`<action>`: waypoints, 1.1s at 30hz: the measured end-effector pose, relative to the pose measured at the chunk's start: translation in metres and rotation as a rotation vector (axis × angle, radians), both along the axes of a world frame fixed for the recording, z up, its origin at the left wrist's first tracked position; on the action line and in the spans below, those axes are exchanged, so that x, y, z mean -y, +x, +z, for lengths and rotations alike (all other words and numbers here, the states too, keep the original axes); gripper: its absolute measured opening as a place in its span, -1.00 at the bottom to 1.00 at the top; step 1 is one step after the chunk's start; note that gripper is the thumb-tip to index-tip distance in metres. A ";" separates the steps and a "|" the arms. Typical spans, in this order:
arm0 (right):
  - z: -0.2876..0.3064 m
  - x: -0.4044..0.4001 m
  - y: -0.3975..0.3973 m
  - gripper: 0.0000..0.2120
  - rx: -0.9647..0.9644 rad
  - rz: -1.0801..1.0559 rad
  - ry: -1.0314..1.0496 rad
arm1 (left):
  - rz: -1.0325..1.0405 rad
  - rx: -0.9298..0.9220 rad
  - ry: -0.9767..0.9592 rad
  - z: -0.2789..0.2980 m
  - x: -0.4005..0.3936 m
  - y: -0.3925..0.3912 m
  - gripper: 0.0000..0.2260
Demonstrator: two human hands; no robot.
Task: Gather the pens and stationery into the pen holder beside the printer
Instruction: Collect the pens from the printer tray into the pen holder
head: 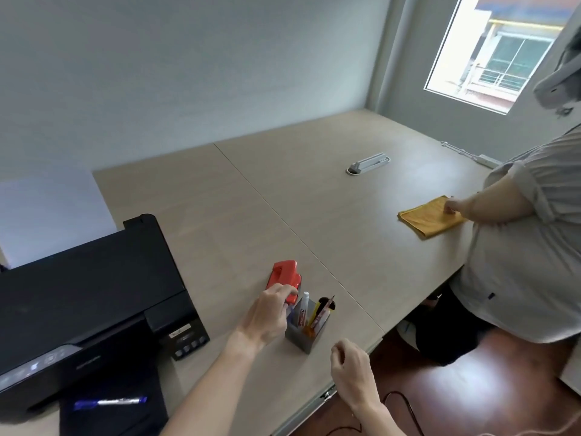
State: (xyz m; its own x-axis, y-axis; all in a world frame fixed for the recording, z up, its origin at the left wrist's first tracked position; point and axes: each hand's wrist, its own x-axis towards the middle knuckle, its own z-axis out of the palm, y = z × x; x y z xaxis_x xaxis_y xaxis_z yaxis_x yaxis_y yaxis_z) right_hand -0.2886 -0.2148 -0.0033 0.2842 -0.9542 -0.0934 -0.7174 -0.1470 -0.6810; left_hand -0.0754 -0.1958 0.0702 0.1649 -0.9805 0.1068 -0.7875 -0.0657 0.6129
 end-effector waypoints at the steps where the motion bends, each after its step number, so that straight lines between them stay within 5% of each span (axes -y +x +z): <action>1: -0.004 -0.003 -0.001 -0.77 -0.043 0.051 0.020 | 0.000 -0.015 -0.005 -0.002 0.000 0.000 -0.70; 6: -0.017 -0.015 0.010 -0.73 -0.324 0.352 0.085 | 0.077 -0.025 0.059 -0.021 -0.021 0.017 -0.73; 16: 0.001 -0.035 0.116 -0.69 -0.338 0.547 0.031 | 0.428 0.064 0.340 -0.058 -0.159 0.087 -0.69; 26: 0.014 -0.121 0.263 -0.75 -0.332 1.037 -0.051 | 0.924 0.026 0.328 -0.059 -0.294 0.139 -0.85; 33: 0.017 -0.182 0.335 -0.68 -0.311 1.121 -0.133 | 1.216 -0.057 0.344 -0.065 -0.376 0.162 -0.94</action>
State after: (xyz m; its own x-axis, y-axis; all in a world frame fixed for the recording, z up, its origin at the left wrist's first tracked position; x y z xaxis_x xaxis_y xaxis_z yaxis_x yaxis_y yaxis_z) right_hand 0.0463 -0.0326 0.0135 0.9552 -0.1917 -0.2254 -0.2742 -0.8600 -0.4304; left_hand 0.0865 0.1800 0.0048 0.9727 -0.1685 -0.1598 -0.0798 -0.8889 0.4512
